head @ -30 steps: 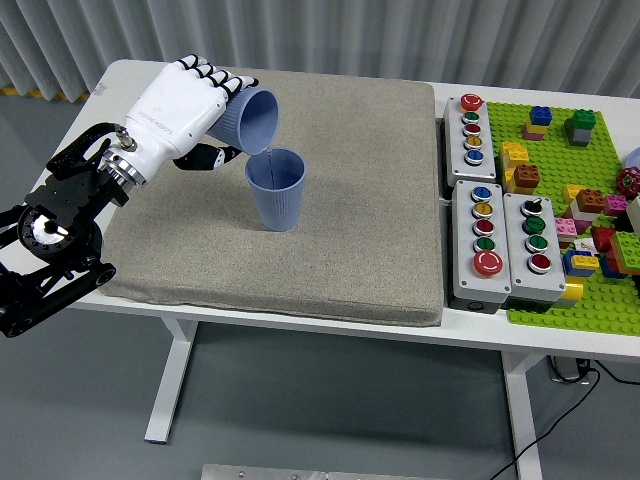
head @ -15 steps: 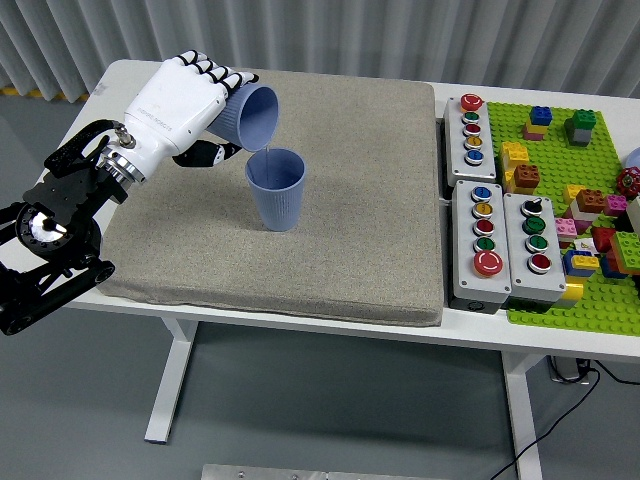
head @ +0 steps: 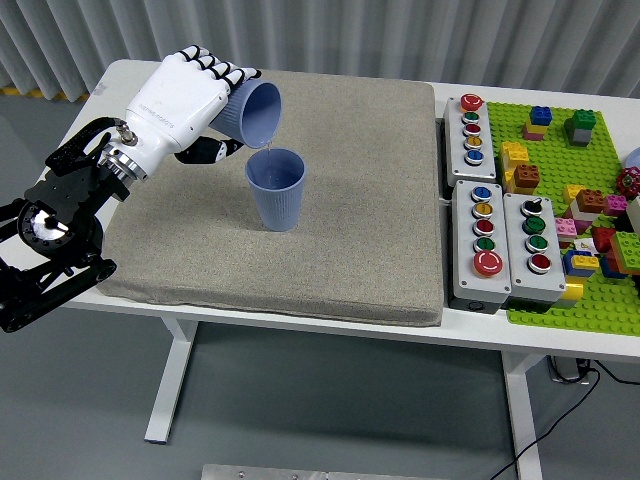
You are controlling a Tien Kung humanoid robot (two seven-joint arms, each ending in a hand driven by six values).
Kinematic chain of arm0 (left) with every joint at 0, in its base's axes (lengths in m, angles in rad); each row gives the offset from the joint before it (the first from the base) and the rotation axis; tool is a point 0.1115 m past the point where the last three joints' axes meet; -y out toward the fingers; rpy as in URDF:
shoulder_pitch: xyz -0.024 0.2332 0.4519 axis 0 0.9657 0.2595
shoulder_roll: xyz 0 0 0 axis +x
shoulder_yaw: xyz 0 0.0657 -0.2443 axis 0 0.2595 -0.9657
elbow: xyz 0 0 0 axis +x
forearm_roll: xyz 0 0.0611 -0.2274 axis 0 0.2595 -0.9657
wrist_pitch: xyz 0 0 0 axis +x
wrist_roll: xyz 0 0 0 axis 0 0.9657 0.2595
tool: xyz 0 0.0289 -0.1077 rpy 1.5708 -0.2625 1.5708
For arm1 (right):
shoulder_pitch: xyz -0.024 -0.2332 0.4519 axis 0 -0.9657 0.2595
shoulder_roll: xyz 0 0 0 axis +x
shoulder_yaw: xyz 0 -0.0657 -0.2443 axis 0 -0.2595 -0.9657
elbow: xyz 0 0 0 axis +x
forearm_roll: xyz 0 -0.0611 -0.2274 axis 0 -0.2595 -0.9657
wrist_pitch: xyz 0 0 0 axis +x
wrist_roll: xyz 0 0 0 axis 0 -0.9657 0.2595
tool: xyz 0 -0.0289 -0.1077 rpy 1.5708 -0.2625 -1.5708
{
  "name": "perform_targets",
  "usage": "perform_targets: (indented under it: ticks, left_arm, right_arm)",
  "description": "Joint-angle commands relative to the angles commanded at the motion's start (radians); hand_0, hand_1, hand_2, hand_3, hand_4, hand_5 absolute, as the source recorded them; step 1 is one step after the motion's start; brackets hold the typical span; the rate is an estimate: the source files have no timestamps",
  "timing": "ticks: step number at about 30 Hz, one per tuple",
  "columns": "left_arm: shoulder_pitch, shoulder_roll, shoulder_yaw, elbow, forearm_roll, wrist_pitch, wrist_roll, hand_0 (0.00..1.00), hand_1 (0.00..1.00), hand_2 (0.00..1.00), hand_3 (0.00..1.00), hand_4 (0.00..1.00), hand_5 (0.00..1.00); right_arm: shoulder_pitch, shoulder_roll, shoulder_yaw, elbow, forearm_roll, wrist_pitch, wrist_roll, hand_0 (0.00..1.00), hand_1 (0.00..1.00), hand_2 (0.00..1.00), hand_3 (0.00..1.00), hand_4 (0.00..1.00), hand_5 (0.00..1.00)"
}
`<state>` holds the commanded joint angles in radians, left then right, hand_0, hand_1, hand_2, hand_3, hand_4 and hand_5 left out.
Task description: Pick cup pour cup place
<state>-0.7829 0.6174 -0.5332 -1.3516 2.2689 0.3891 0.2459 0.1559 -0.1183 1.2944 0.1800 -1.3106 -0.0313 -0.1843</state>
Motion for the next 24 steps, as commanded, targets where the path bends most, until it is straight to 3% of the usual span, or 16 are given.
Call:
perform_targets:
  ticks: [12, 24]
  left_arm:
    - [-0.024, 0.009, 0.052, 0.007, 0.000, -0.012, 0.013, 0.705, 0.587, 0.602, 0.616, 0.554, 0.089]
    - [-0.016, 0.009, 0.061, 0.007, 0.000, -0.007, 0.021, 0.708, 0.588, 0.603, 0.616, 0.546, 0.082]
  right_arm:
    - [0.002, 0.000, -0.002, 0.000, 0.003, -0.001, 0.000, 0.698, 0.695, 0.628, 0.619, 0.187, 0.339]
    - [-0.004, 0.002, 0.001, 0.000, -0.002, 0.000, -0.002, 0.698, 0.695, 0.628, 0.619, 0.186, 0.339]
